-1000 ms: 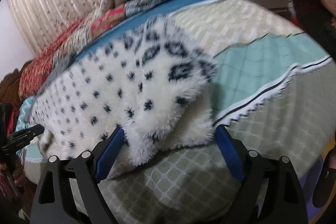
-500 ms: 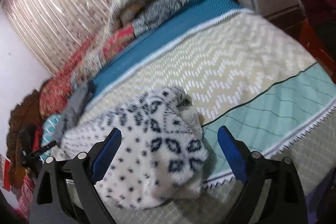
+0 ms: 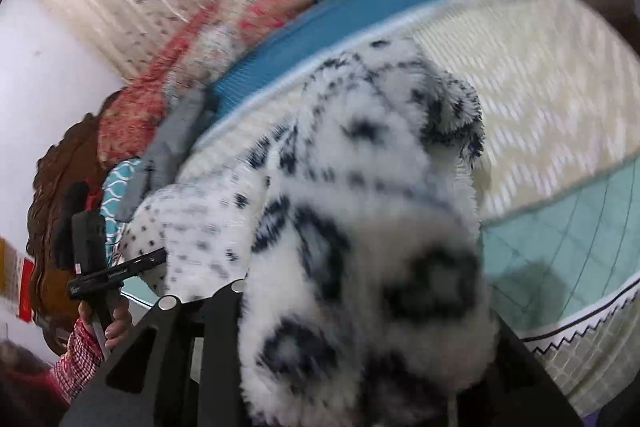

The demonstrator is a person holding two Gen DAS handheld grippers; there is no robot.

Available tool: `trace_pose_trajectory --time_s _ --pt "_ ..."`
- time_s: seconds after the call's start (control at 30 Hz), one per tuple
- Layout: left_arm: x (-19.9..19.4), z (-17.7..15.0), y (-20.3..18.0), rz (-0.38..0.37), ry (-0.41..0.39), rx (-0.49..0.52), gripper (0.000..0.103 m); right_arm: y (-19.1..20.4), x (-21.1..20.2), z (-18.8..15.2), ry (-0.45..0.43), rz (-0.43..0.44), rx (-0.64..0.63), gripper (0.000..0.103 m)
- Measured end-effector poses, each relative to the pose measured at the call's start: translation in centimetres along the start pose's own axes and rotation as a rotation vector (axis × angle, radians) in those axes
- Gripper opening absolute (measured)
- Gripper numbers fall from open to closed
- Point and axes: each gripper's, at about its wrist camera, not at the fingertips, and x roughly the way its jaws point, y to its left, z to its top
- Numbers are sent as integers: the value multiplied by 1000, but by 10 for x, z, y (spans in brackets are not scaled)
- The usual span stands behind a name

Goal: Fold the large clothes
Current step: 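Grasp the folded cream dotted sweater with both grippers and lift it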

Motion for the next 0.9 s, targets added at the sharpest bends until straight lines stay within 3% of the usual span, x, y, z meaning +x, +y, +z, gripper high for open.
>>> trace_pose_trajectory --time_s 0.13,0.27,0.5,0.8,0.9 --pt "-38 4 -19 -27 -118 49 28 32 -25 15 -81 59 -60 24" --pt "-70 1 -21 -31 -203 67 28 59 -36 22 -140 61 -105 24" --pt "-119 -17 19 3 -310 11 28 99 -29 23 -117 112 -165 24" --pt "-154 -58 77 101 -324 -87 28 153 29 17 -14 168 -206 24" --pt "-148 -55 79 123 -308 -84 28 157 43 21 14 168 -214 24"
